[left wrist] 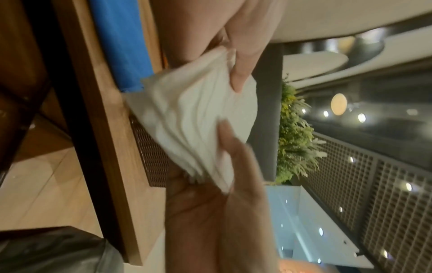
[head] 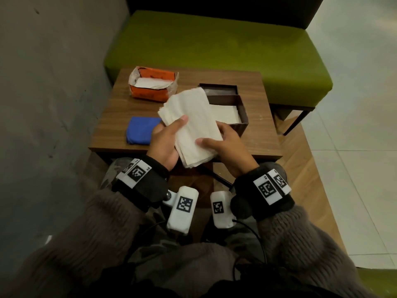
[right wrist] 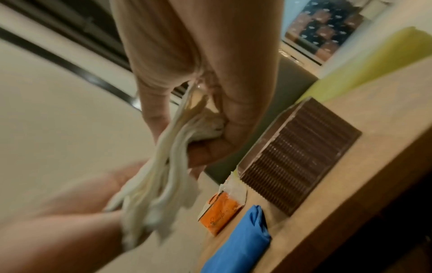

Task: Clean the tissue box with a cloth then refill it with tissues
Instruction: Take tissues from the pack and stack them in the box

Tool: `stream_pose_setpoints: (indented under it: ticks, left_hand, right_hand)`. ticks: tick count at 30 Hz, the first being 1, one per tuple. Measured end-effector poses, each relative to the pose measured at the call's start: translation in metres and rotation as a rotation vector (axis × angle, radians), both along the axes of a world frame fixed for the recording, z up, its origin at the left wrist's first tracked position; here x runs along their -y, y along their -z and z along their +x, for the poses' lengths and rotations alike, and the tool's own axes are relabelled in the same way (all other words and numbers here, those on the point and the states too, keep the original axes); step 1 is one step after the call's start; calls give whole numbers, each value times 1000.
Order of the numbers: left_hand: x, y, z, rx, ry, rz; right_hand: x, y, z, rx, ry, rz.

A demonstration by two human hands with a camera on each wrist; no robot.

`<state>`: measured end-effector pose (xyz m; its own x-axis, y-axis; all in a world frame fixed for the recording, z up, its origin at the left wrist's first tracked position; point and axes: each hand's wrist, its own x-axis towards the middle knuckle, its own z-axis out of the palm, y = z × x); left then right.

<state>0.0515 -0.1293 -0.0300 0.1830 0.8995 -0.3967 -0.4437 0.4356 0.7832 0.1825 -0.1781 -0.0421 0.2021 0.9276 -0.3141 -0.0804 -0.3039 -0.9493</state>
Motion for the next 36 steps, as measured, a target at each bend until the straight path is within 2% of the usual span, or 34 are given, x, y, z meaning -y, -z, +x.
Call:
stream_pose_setpoints:
  ticks: [3,5,7,9,12,13,17,20,25,29,31,36]
  left_hand:
    - [-1,0,-7,93,53,-15]
    - [0,2,-11,26,188,-11]
    - [4,5,-15,-50,316,-20]
    - [6,4,-17,-55,398,-43]
    - [3,-1,-20,-17,432,-75]
    - [3,-2,-18,-27,424,-77]
    - [8,6,-3,-252,272,11]
    - [4,8,-3,-276,174,24]
    - [4,11,-2,-296,284,39]
    - [-7,9,-6,-302,300,58]
    - [-13,11,-8,-360,303,103]
    - [-33,18,2,-457,205,182]
  right_hand:
    - [8,3,13,-320,183,-10]
    - [12,5,20,-511,263,4]
    - [14,2,24,-575,292,-3]
    - [15,1,27,-517,285,-24]
    - [16,-1,25,-422,250,-36]
    - [15,-1,23,-394,235,-32]
    - [14,0,8,-276,176,-25]
    - [15,-3,12,-271,152,-39]
    - [15,0,18,-239,88,-64]
    - [10,4,34,-167,153,-125]
    - [6,7,43,-93,184,-134]
    - [-16,8,63,109,255,-76]
